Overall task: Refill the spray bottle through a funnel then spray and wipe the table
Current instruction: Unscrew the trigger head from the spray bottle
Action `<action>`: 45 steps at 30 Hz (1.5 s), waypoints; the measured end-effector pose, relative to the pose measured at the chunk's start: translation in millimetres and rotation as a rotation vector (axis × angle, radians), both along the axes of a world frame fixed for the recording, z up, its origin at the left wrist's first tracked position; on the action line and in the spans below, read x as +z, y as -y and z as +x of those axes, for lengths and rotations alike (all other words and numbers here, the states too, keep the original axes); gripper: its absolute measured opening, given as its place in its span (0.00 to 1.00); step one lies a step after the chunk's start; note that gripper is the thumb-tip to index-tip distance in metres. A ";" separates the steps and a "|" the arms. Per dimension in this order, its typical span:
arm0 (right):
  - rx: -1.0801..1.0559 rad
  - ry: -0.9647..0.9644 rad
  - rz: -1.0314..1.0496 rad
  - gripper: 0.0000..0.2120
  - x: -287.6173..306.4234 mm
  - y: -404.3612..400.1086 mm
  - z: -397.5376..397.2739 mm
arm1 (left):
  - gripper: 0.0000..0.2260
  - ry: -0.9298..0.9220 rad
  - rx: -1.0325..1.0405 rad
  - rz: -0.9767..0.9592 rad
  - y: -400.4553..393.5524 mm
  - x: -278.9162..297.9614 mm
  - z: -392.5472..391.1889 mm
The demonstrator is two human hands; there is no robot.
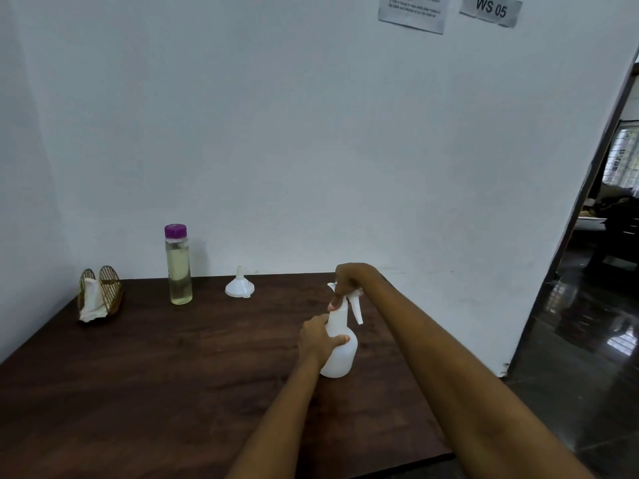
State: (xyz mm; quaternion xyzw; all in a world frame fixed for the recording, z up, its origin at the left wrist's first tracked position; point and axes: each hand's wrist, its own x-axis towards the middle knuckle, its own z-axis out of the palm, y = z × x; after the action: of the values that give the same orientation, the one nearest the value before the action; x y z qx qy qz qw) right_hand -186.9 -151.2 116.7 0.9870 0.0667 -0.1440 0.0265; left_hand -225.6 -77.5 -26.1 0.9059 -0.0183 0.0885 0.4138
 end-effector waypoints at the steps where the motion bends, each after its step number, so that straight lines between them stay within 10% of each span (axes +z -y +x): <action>1: 0.030 0.002 -0.015 0.22 1.2 -0.4 0.7 | 0.29 0.001 -0.002 0.004 -0.1 0.0 0.3; 4: 0.159 0.066 -0.097 0.04 0.5 -6.2 -3.6 | 0.29 0.005 -0.008 0.013 -0.7 -0.6 1.8; 11: 0.265 -0.002 -0.059 0.13 14.6 -5.6 -8.2 | 0.29 0.012 -0.012 0.016 -1.1 -2.0 1.5; 17: 0.208 0.523 0.027 0.16 24.2 -2.8 -22.3 | 0.28 -0.014 -0.021 -0.035 0.3 1.6 0.2; 24: 0.048 0.200 0.047 0.18 -22.7 23.6 -36.9 | 0.29 -0.063 0.004 -0.042 0.9 0.4 0.3; 32: -0.124 0.586 0.660 0.20 -80.4 32.3 -30.8 | 0.30 -0.092 0.014 -0.056 0.4 -2.5 5.2; 36: -0.026 0.410 0.702 0.21 -75.5 40.2 -21.2 | 0.29 -0.082 0.002 -0.070 -0.3 -0.5 3.3; 39: -0.003 0.227 0.619 0.13 -60.2 47.6 -15.1 | 0.28 -0.074 -0.009 -0.075 -1.3 -1.6 4.7; 45: -0.160 0.623 0.353 0.28 -60.3 20.4 -29.4 | 0.30 -0.077 0.013 -0.023 -0.3 -2.5 5.9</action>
State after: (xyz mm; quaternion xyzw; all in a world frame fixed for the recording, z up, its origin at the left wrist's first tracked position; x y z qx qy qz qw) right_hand -216.3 -171.6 56.4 0.9749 0.0017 0.1759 -0.1367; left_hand -219.7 -77.2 -28.7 0.9040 0.0047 0.0564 0.4238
